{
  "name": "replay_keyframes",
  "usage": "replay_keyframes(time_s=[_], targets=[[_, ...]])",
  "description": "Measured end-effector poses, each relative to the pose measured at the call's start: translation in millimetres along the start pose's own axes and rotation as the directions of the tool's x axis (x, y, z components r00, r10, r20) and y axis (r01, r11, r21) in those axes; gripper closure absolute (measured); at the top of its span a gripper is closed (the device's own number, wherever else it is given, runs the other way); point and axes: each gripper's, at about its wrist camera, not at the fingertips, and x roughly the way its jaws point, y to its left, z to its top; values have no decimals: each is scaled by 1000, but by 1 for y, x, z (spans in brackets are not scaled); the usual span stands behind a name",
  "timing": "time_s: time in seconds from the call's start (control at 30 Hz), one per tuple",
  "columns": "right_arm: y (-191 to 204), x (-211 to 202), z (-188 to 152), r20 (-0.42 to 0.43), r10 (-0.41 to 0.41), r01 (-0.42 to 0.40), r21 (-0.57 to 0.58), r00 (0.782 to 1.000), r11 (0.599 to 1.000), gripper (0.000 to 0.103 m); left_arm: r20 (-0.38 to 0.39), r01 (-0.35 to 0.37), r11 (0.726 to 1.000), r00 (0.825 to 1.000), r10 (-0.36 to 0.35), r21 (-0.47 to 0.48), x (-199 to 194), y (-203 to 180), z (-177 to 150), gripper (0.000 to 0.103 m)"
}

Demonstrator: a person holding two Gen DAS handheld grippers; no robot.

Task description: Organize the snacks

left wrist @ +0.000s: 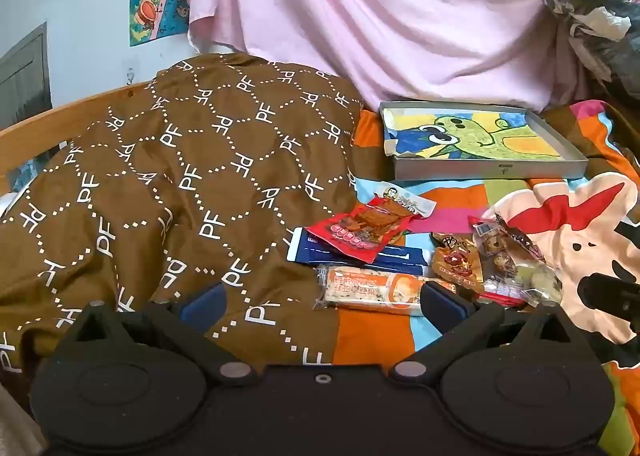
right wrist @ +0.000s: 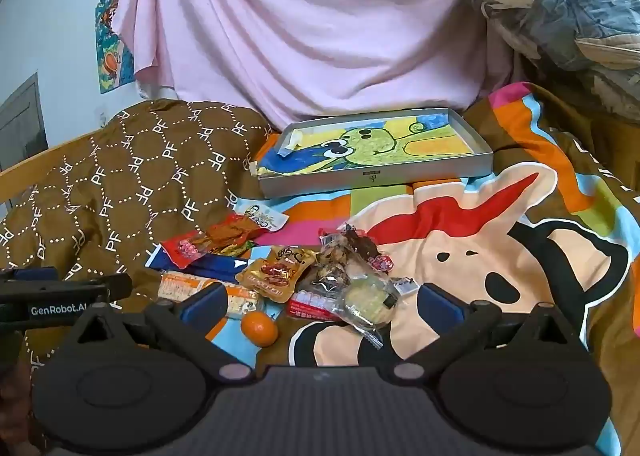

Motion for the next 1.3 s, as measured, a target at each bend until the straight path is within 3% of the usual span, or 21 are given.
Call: replay_keyframes(time_s=[1.3], targets=[[2, 1, -1, 2, -2, 2, 3, 1000, 1000, 0, -6, 0, 1000, 1000, 0, 0, 1, 0, -2, 1]])
